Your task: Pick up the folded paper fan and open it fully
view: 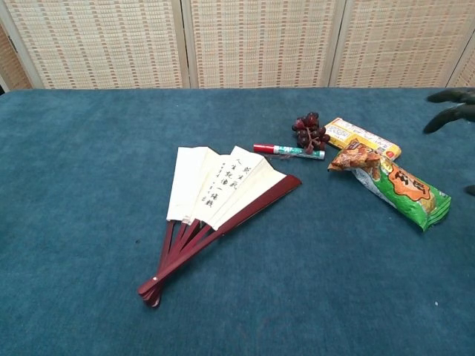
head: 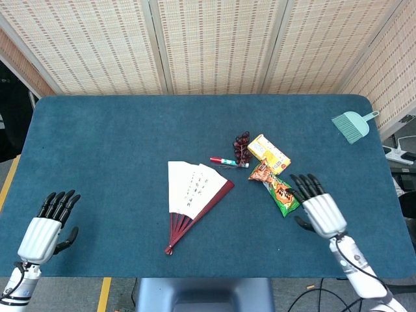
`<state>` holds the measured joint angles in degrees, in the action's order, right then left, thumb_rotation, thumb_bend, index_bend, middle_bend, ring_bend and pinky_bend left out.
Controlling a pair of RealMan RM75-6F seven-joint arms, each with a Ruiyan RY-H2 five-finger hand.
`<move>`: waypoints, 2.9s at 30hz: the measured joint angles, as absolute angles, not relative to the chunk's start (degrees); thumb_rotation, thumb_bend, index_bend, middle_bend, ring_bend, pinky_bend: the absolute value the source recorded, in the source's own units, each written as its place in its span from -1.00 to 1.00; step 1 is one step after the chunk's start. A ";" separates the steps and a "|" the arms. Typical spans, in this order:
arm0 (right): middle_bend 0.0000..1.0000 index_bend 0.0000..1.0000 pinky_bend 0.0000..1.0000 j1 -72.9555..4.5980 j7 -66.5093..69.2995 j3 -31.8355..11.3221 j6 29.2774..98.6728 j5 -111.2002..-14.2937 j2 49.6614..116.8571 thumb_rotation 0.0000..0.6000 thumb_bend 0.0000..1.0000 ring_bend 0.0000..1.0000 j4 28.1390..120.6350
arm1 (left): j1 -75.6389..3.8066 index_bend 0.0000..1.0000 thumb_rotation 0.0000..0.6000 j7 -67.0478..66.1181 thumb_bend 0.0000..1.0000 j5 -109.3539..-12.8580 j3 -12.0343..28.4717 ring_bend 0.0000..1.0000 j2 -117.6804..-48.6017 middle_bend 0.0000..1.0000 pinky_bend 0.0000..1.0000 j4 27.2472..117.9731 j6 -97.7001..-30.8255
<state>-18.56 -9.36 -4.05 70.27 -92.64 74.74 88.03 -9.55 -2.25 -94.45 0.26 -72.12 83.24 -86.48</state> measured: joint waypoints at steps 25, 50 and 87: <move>-1.00 -0.30 -1.00 -37.47 -28.18 -9.60 55.57 -88.42 104.63 1.00 -0.66 -1.00 69.02 | -9.63 -1.00 1.00 -0.28 -0.23 -92.26 -0.51 -1.00 -69.40 -1.00 -0.93 86.17 -83.55; -1.00 -0.09 -0.95 -42.75 -25.07 -8.97 59.70 -87.82 119.40 1.00 -0.59 -1.00 50.07 | -8.95 -1.00 1.00 -3.24 -0.24 -87.61 0.97 -1.00 -68.83 -1.00 -0.92 87.98 -82.44; -0.88 0.40 -0.89 -49.48 -55.17 -24.95 59.48 -67.69 100.86 1.00 0.24 -1.00 90.39 | -15.27 -0.44 1.00 20.17 -0.19 -92.53 2.03 -1.00 -74.19 -1.00 -0.84 78.94 -79.22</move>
<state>-49.48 -55.17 -24.95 59.48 -67.69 100.86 90.39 -15.27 20.17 -92.53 2.03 -74.19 78.94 -79.22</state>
